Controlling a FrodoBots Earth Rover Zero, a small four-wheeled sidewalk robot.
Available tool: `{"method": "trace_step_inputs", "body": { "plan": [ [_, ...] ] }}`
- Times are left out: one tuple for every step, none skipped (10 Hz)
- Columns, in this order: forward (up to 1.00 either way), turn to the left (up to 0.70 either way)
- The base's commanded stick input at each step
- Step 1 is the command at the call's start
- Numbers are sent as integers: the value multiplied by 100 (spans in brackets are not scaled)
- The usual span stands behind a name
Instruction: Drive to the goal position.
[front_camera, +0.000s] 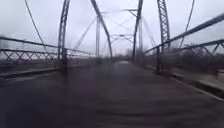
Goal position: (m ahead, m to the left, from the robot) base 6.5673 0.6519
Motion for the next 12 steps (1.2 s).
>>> {"method": "trace_step_inputs", "body": {
  "plan": [
    [100, -19],
    [100, -4],
    [100, -3],
    [100, -4],
    [100, -7],
    [100, -7],
    [100, 0],
    [100, -5],
    [100, -7],
    [100, -5],
    [100, -4],
    [100, -3]
  ]
}}
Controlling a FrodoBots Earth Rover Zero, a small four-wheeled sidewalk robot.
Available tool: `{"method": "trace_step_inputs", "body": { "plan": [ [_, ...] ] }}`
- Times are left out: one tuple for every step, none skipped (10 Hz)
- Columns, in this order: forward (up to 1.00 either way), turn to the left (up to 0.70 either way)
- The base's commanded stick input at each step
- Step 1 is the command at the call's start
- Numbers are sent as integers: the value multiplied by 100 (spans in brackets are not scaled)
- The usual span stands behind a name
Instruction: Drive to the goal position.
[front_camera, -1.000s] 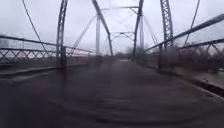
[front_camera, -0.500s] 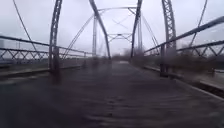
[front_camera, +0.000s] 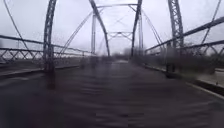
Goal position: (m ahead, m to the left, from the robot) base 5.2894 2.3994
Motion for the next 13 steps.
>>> {"method": "trace_step_inputs", "body": {
  "plan": [
    [100, -1],
    [100, 0],
    [100, 0],
    [100, -1],
    [100, -4],
    [100, -3],
    [100, -1],
    [100, -4],
    [100, -4],
    [100, -1],
    [100, -14],
    [100, -15],
    [100, -4]
  ]
}}
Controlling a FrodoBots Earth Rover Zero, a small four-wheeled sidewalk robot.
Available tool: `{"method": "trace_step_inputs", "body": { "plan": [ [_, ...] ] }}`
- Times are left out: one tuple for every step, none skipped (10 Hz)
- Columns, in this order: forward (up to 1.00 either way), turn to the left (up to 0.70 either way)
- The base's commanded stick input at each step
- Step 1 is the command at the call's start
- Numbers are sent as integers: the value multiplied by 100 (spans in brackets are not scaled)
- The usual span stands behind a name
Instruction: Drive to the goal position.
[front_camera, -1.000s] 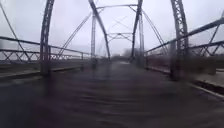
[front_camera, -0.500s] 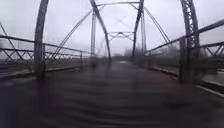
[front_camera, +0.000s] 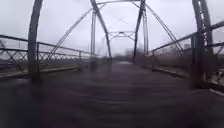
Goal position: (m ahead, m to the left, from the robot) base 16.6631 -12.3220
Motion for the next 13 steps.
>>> {"method": "trace_step_inputs", "body": {
  "plan": [
    [100, -4],
    [100, -19],
    [100, -2],
    [100, -20],
    [100, -15],
    [100, -3],
    [100, -10],
    [100, -6],
    [100, -7],
    [100, -13],
    [100, -14],
    [100, -11],
    [100, -14]
  ]
}}
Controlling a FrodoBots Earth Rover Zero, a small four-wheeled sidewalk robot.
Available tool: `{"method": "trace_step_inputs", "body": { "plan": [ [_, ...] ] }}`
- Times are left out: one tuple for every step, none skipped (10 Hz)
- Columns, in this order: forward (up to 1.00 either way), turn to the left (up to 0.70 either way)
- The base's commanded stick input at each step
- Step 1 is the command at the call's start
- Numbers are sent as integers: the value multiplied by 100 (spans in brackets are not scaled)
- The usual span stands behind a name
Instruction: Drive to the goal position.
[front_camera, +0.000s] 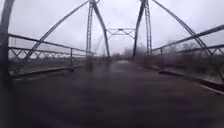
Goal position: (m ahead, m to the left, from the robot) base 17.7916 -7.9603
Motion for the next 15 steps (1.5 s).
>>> {"method": "trace_step_inputs", "body": {
  "plan": [
    [100, -16],
    [100, -13],
    [100, -15],
    [100, -8],
    [100, -16],
    [100, -10],
    [100, -6],
    [100, -10],
    [100, -23],
    [100, -4],
    [100, -1],
    [100, 0],
    [100, 0],
    [100, 0],
    [100, 0]
  ]
}}
